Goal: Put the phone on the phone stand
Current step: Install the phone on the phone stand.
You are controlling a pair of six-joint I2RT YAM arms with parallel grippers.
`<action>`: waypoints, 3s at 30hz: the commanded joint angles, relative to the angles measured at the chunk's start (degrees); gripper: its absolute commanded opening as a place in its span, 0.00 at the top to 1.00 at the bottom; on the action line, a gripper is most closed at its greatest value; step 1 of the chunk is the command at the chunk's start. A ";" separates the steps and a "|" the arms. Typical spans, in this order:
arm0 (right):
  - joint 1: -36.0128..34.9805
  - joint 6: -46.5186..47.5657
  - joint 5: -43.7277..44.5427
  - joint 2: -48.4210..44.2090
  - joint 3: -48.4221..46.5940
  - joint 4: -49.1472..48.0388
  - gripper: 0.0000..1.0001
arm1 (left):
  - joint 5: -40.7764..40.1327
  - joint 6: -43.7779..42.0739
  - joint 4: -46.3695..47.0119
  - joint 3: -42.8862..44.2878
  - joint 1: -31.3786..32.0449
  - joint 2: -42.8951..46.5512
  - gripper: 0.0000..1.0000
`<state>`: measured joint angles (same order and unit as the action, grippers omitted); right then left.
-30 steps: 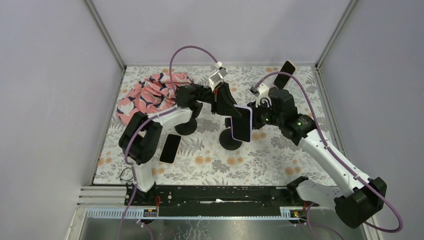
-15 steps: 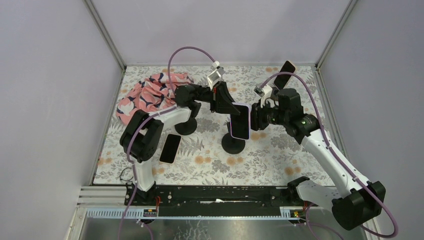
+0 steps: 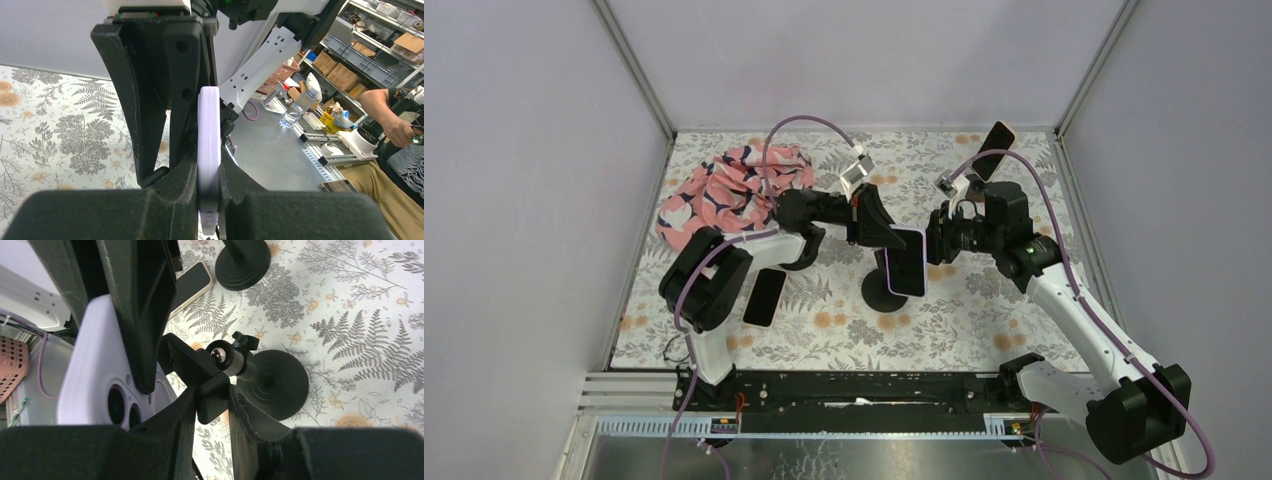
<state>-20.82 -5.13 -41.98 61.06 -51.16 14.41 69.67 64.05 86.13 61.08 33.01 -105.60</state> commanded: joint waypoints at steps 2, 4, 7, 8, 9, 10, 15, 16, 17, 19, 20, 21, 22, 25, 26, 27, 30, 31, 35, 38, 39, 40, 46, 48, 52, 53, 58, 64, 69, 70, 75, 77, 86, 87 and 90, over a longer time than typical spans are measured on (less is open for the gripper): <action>-0.13 -3.49 -7.37 -1.49 -0.41 -3.69 0.87 | -3.93 -3.58 5.72 -2.91 -0.18 3.00 1.00; -0.19 -3.24 -7.88 -1.47 -0.44 -3.69 0.88 | -4.04 -3.67 5.75 -3.23 -0.79 2.77 1.00; -0.15 -2.47 -7.82 -1.79 -0.35 -3.05 0.88 | -4.10 -3.71 5.80 -3.49 -2.14 2.75 1.00; -0.14 -2.33 -7.59 -1.93 -0.35 -2.89 0.89 | -4.10 -3.75 5.75 -3.61 -2.40 2.89 1.00; -0.10 -2.08 -7.33 -2.03 -0.39 -2.64 0.89 | -4.21 -3.80 5.79 -3.91 -2.76 3.21 1.00; -0.10 -1.74 -6.74 -2.13 -0.58 -2.34 0.89 | -4.38 -3.96 5.76 -4.46 -3.11 3.58 1.00; -0.10 -0.05 -4.21 -2.12 -1.31 -0.93 0.92 | -6.06 -5.80 5.73 -8.86 -5.00 5.69 1.00; -0.10 -0.06 -4.46 -2.04 -1.31 -1.07 0.92 | -6.26 -5.98 5.71 -9.65 -5.18 5.63 1.00; -0.10 -0.21 -4.77 -1.98 -1.30 -1.20 0.92 | -6.48 -6.08 5.72 -9.90 -5.22 5.42 1.00; -0.09 -0.13 -4.87 -1.99 -1.47 -1.09 0.93 | -7.53 -6.13 5.72 -10.65 -5.39 4.84 1.00; -0.08 0.12 -4.91 -2.10 -1.55 -0.89 0.93 | -7.96 -5.94 5.72 -10.75 -5.35 4.60 1.00; -0.06 0.39 -4.80 -2.15 -1.64 -0.75 0.93 | -8.27 -5.65 5.72 -10.76 -5.34 4.27 1.00; -0.09 0.57 -4.71 -2.25 -1.66 -0.63 0.93 | -8.31 -5.30 5.71 -10.68 -5.33 4.01 1.00; -0.09 1.10 -4.50 -2.52 -1.79 -0.17 0.94 | -7.98 -4.84 5.72 -11.07 -5.36 3.88 1.00; -0.08 1.55 -3.93 -2.60 -2.00 0.31 0.94 | -7.66 -4.82 5.61 -11.47 -5.60 4.23 1.00; -0.07 1.99 -3.20 -2.69 -2.32 0.73 0.95 | -7.50 -4.77 5.36 -11.91 -5.97 4.53 1.00; -0.10 3.47 -0.08 -2.87 -3.53 2.45 0.96 | -6.88 -4.60 2.84 -13.13 -7.38 5.60 1.00; -0.10 4.24 0.98 -2.95 -3.99 3.18 0.97 | -6.95 -6.37 0.46 -13.49 -7.62 6.30 1.00; -0.09 6.14 4.68 -3.34 -5.17 4.89 0.99 | -7.31 -21.64 -23.46 -12.76 -7.76 11.09 1.00; -0.18 7.26 7.20 -3.49 -5.42 5.40 1.00 | -7.93 -27.34 -32.35 -13.57 -7.80 14.25 1.00; -0.22 7.42 8.19 -3.53 -5.24 5.18 1.00 | -7.89 -27.70 -33.22 -13.69 -7.79 14.66 1.00; -0.41 7.68 9.21 -3.45 -5.05 5.04 1.00 | -7.87 -28.39 -34.84 -13.75 -7.79 15.30 1.00; -1.96 9.84 17.05 -3.57 -4.83 5.19 1.00 | -9.17 -32.36 -41.61 -14.84 -8.26 18.10 1.00; -2.21 10.04 18.62 -3.74 -4.83 5.21 1.00 | -9.32 -33.06 -43.34 -14.87 -8.68 18.43 1.00; -2.88 11.27 21.53 -3.91 -4.92 5.36 1.00 | -9.37 -33.91 -46.82 -13.95 -9.17 18.57 1.00; -3.17 11.50 22.23 -3.85 -4.92 5.36 1.00 | -9.37 -34.29 -48.24 -13.51 -9.34 18.44 1.00; -4.33 12.22 24.64 -3.21 -5.39 4.96 1.00 | -9.40 -36.94 -56.80 -11.37 -9.72 18.33 1.00; -6.21 13.13 27.60 -2.03 -5.79 4.31 1.00 | -10.39 -40.83 -66.67 -8.97 -9.74 18.29 1.00; -8.06 14.69 31.89 -1.49 -5.75 4.03 1.00 | -11.98 -43.25 -71.92 -8.48 -9.75 19.69 1.00; -8.47 15.03 32.82 -1.45 -5.71 3.96 1.00 | -12.48 -44.10 -73.06 -8.44 -9.74 19.99 1.00; -10.70 16.74 37.54 -1.13 -5.04 2.94 1.00 | -13.70 -44.73 -75.60 -8.75 -9.73 21.12 1.00; -11.51 17.42 39.57 -0.97 -4.85 2.61 1.00 | -14.17 -44.92 -76.63 -8.79 -9.72 21.37 1.00; -13.13 18.67 42.33 -0.46 -4.39 2.06 1.00 | -15.21 -44.21 -79.23 -8.30 -9.72 21.97 1.00; -13.38 18.86 43.38 -0.42 -4.39 2.03 1.00 | -15.52 -44.17 -79.86 -8.19 -9.72 22.02 1.00; -13.71 19.26 44.78 -0.33 -4.39 1.93 1.00 | -16.64 -43.43 -81.10 -8.27 -9.72 22.56 1.00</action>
<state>-35.33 8.75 -9.85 60.77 -54.54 12.84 58.15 22.35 20.25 55.31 27.09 -82.39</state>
